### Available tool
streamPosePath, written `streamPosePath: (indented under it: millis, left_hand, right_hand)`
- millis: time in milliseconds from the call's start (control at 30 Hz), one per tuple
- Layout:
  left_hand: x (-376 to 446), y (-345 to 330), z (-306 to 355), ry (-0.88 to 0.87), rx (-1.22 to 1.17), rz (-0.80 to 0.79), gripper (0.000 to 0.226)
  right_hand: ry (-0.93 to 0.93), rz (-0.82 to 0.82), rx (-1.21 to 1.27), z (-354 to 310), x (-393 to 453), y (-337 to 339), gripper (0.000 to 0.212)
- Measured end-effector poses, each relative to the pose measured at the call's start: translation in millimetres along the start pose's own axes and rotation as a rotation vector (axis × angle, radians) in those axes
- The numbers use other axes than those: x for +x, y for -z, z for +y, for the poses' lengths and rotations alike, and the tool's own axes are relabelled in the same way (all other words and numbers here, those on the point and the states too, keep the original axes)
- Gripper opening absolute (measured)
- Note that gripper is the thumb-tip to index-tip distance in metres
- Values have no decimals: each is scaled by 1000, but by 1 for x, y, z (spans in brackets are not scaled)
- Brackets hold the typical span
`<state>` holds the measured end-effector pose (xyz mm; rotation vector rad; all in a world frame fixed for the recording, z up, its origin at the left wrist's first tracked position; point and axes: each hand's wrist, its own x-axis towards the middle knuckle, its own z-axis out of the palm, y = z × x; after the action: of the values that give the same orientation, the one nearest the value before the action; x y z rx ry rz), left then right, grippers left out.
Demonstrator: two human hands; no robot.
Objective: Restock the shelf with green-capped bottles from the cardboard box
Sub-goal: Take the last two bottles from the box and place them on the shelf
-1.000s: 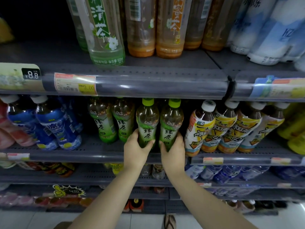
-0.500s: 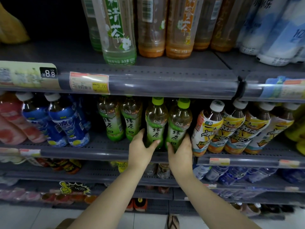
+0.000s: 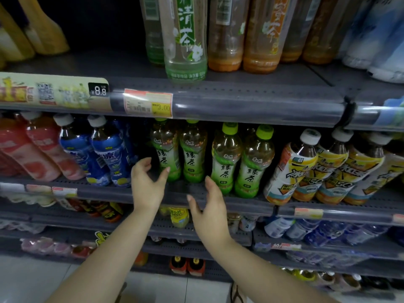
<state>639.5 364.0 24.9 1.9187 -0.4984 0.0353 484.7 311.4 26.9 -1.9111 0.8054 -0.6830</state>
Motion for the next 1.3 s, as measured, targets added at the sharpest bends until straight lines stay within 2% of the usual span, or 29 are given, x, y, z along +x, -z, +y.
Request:
streamPosePath:
  millis: [133,267,367,500,567,667,800,1067,1300]
  left_hand:
    - [10,-7,-3,16,-34,-44,65]
    - [16,-17,-6,20,-47,-73,70]
    - [22,-23,-6,-17,-48,-98,65]
    - [28,-24,-9,-18,-35,-124,53]
    - [29,-21,-11,-57,13,-139,48]
    - [27,-16,-11,-102,71,-150,47]
    - [16,-8,-11,-106,115,-120,44]
    - [-3,1,-9,-100,154,-106,49]
    - [-10,-4,-3,-11,110,-143,54]
  right_hand:
    - [-35,-21,-31,-11,29,-18,77]
    - [-80,52,-65,-13,49,-33,82]
    - [-94,86,-149,-14,64,-38,84]
    - [-159,130,-248,-13,83,-40,70]
    - [-181,103,-295,-11,87,-40,57]
    - [-155,53,-424,-8,89,-39,51]
    - [-108,39,-385,-4,79,-35,40]
    - [-83,-16,-338,-1,66,-31,45]
    - [-85,-25,-333,-2,62,-29,46]
